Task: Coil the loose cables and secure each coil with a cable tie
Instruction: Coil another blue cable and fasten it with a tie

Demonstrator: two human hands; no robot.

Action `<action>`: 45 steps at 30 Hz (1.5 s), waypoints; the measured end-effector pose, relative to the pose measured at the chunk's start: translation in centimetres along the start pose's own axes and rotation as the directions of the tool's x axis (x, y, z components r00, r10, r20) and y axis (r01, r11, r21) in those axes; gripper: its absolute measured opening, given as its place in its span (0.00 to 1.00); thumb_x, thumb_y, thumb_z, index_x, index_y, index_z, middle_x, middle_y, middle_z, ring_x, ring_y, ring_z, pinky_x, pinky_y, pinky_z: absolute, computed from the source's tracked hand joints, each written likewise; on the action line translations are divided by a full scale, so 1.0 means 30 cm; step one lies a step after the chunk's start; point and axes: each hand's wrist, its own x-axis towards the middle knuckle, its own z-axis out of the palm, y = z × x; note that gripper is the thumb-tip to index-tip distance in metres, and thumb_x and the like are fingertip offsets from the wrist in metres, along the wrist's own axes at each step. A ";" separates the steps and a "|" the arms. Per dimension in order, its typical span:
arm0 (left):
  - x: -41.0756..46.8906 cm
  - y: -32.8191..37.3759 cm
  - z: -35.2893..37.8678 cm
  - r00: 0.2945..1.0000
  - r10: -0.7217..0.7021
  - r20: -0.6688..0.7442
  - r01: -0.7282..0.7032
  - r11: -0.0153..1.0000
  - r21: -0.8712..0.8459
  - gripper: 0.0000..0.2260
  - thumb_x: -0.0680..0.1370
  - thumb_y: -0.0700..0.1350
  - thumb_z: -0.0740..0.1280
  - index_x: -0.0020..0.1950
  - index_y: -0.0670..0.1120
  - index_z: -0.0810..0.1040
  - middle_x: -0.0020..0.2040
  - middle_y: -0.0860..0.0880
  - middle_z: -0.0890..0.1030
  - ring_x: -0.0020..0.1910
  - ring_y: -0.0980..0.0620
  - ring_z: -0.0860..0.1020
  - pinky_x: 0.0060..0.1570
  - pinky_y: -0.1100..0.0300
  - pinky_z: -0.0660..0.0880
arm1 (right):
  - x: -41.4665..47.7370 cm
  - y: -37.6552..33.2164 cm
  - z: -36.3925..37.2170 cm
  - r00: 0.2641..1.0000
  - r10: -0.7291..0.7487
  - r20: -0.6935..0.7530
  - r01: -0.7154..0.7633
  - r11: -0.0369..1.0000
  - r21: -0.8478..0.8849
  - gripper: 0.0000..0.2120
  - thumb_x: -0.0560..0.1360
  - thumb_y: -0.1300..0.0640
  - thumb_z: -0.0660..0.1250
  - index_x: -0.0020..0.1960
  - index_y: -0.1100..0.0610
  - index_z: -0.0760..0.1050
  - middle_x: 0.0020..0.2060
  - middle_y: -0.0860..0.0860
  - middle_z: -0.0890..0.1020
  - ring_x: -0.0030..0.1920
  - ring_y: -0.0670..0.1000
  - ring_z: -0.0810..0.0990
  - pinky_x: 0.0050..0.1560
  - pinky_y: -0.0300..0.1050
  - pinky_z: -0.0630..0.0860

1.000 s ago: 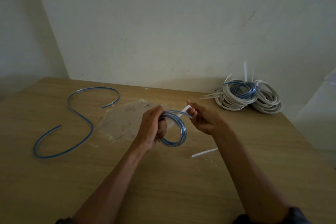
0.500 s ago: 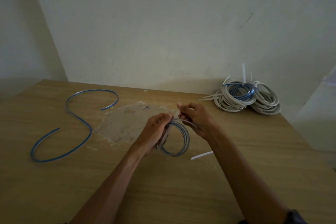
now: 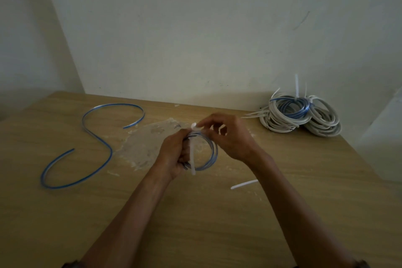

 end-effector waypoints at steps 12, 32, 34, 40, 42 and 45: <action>0.032 -0.034 -0.047 0.995 -0.089 -0.036 0.090 0.996 0.015 0.15 0.81 0.46 0.67 0.36 0.43 0.75 0.26 0.48 0.65 0.21 0.53 0.59 0.28 0.58 0.59 | -0.032 -0.072 0.084 0.941 0.051 0.334 0.116 0.879 -0.463 0.16 0.71 0.48 0.75 0.58 0.40 0.80 0.51 0.44 0.74 0.54 0.46 0.67 0.63 0.49 0.60; -0.050 -0.006 0.021 0.770 0.613 0.175 -0.606 0.620 0.498 0.09 0.82 0.44 0.67 0.61 0.49 0.81 0.38 0.55 0.84 0.28 0.61 0.79 0.31 0.69 0.73 | -0.011 -0.004 0.062 0.959 0.271 0.085 -0.282 0.875 0.393 0.11 0.81 0.60 0.67 0.45 0.61 0.84 0.43 0.50 0.87 0.48 0.47 0.86 0.51 0.33 0.77; -0.036 -0.011 0.010 0.725 0.655 0.211 -0.646 0.542 0.538 0.09 0.83 0.45 0.67 0.61 0.46 0.82 0.43 0.53 0.86 0.35 0.56 0.83 0.36 0.61 0.79 | -0.007 -0.013 0.060 0.942 0.315 0.118 -0.335 0.845 0.417 0.12 0.81 0.60 0.66 0.43 0.60 0.84 0.42 0.48 0.87 0.49 0.44 0.85 0.52 0.32 0.76; -0.027 -0.027 0.011 0.674 0.699 0.241 -0.689 0.475 0.548 0.08 0.84 0.45 0.66 0.58 0.45 0.82 0.42 0.52 0.86 0.38 0.53 0.85 0.40 0.54 0.81 | -0.003 -0.032 0.029 0.897 0.400 0.188 -0.441 0.778 0.447 0.15 0.83 0.58 0.62 0.49 0.67 0.82 0.28 0.41 0.81 0.32 0.35 0.77 0.40 0.31 0.69; -0.018 -0.033 0.007 0.676 0.690 0.258 -0.689 0.468 0.554 0.08 0.84 0.45 0.66 0.59 0.44 0.82 0.44 0.51 0.87 0.41 0.54 0.85 0.43 0.52 0.82 | -0.002 -0.034 0.028 0.885 0.423 0.194 -0.464 0.763 0.451 0.15 0.83 0.57 0.63 0.47 0.67 0.82 0.30 0.43 0.82 0.31 0.35 0.77 0.42 0.34 0.67; -0.007 -0.040 -0.001 0.670 0.687 0.281 -0.696 0.450 0.560 0.08 0.84 0.45 0.66 0.59 0.44 0.82 0.46 0.50 0.86 0.42 0.54 0.86 0.45 0.48 0.83 | -0.002 -0.034 0.031 0.876 0.437 0.203 -0.479 0.746 0.463 0.15 0.83 0.57 0.63 0.42 0.60 0.82 0.30 0.43 0.81 0.31 0.36 0.75 0.43 0.38 0.66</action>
